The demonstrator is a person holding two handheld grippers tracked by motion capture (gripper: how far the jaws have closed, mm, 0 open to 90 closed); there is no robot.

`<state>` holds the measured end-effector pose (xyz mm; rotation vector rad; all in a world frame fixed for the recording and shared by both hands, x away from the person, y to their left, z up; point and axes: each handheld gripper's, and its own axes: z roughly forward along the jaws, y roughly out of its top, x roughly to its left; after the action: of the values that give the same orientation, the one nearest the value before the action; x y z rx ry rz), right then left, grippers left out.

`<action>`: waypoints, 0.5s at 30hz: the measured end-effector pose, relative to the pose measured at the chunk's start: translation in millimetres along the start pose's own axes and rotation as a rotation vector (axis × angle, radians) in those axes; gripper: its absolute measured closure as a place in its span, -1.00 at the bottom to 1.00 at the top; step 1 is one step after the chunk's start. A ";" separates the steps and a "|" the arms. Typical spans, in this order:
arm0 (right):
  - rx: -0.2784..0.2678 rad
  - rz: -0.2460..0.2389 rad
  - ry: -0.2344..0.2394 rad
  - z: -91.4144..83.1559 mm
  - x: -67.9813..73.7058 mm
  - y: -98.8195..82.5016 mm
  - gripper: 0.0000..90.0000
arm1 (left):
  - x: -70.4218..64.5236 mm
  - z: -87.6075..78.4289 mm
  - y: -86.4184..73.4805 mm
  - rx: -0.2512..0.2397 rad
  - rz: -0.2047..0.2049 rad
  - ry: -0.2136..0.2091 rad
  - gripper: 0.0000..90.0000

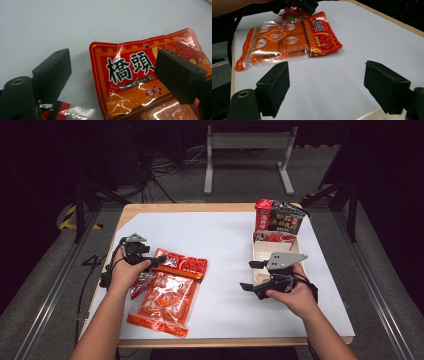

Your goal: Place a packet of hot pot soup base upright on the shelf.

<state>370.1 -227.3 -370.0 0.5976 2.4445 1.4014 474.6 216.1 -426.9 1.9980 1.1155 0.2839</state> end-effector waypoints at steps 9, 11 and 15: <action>0.009 -0.005 0.004 2.6 1.5 -0.2 -0.53 | 2.7 10.5 -0.7 0.009 -0.033 -0.017 -0.59; 0.011 -0.005 0.004 2.9 1.7 -0.5 -0.53 | 3.0 11.4 -0.4 0.011 -0.043 -0.025 -0.57; 0.013 -0.004 0.006 3.3 1.4 -0.9 -0.53 | 3.5 13.5 0.4 0.024 -0.048 -0.039 -0.50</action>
<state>370.1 -224.5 -372.4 0.5922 2.4601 1.3892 484.1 211.4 -435.9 1.9869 1.1454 0.2069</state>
